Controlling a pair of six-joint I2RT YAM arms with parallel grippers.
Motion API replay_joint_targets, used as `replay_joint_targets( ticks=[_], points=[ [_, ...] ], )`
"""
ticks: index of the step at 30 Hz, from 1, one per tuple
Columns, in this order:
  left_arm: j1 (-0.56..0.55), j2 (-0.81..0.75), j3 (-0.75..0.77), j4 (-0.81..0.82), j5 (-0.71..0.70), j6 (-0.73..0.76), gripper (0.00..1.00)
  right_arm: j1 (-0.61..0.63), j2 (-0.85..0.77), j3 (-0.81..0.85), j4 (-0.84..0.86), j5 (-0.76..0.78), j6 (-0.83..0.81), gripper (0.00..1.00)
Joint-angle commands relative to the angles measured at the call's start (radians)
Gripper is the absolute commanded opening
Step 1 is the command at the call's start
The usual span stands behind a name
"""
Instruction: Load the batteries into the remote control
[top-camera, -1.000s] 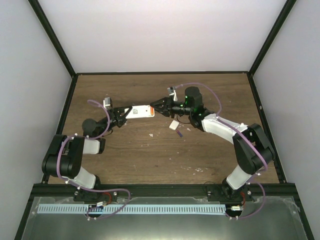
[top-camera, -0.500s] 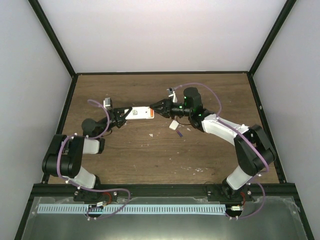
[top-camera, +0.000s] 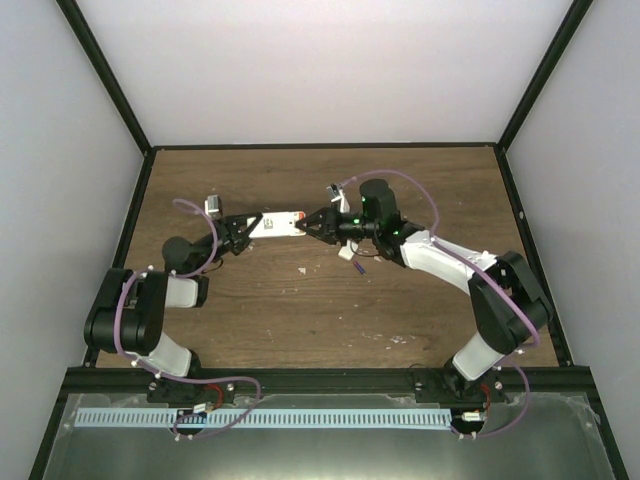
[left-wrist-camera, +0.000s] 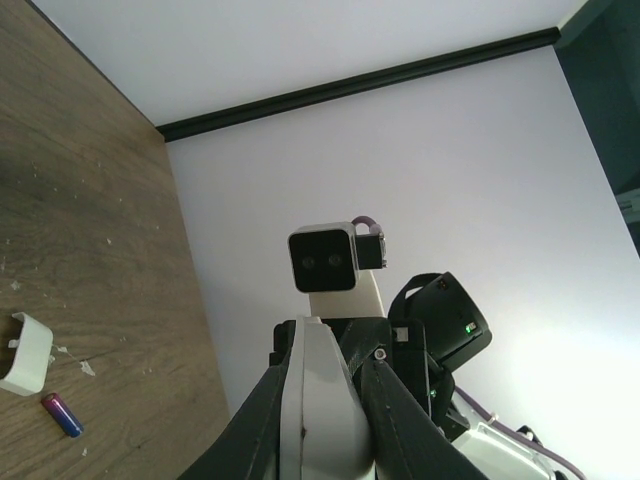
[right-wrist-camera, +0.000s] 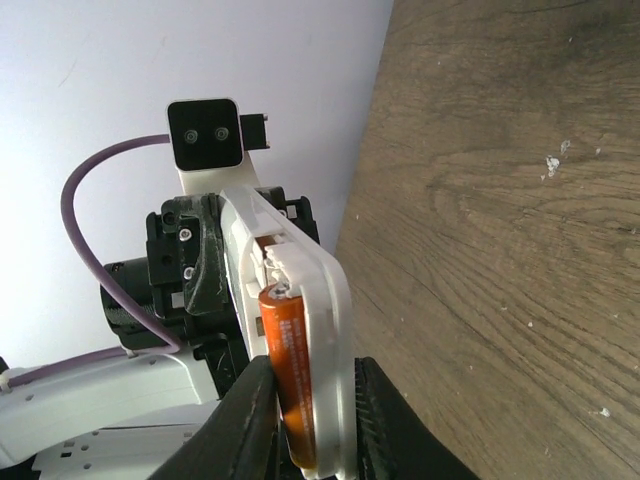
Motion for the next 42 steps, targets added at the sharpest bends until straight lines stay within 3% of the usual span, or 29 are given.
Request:
replay_joint_targets(
  ticks=[1,17,19,23,30,37,42],
  points=[
    [0.011,-0.002,0.012,0.093,-0.044,0.007,0.00,0.010,-0.021,0.020,-0.053,-0.006,-0.032,0.16],
    [0.022,-0.009,0.014,0.093,-0.036,0.007,0.00,0.013,-0.030,0.028,-0.097,0.025,-0.071,0.15],
    [0.026,-0.008,0.014,0.093,-0.033,0.007,0.00,0.013,-0.038,0.037,-0.131,0.048,-0.093,0.19],
    [0.042,-0.003,0.010,0.093,-0.027,0.015,0.00,0.011,-0.066,0.076,-0.251,0.135,-0.161,0.43],
    [0.060,0.019,0.000,0.075,-0.027,0.057,0.00,0.005,-0.139,0.121,-0.485,0.331,-0.312,0.61],
    [0.060,0.000,-0.046,-0.022,-0.068,0.126,0.00,-0.005,-0.137,0.072,-0.753,0.587,-0.420,0.61],
    [0.059,-0.085,-0.042,-0.230,-0.097,0.210,0.00,-0.002,-0.110,-0.002,-0.786,0.703,-0.453,0.59]
  ],
)
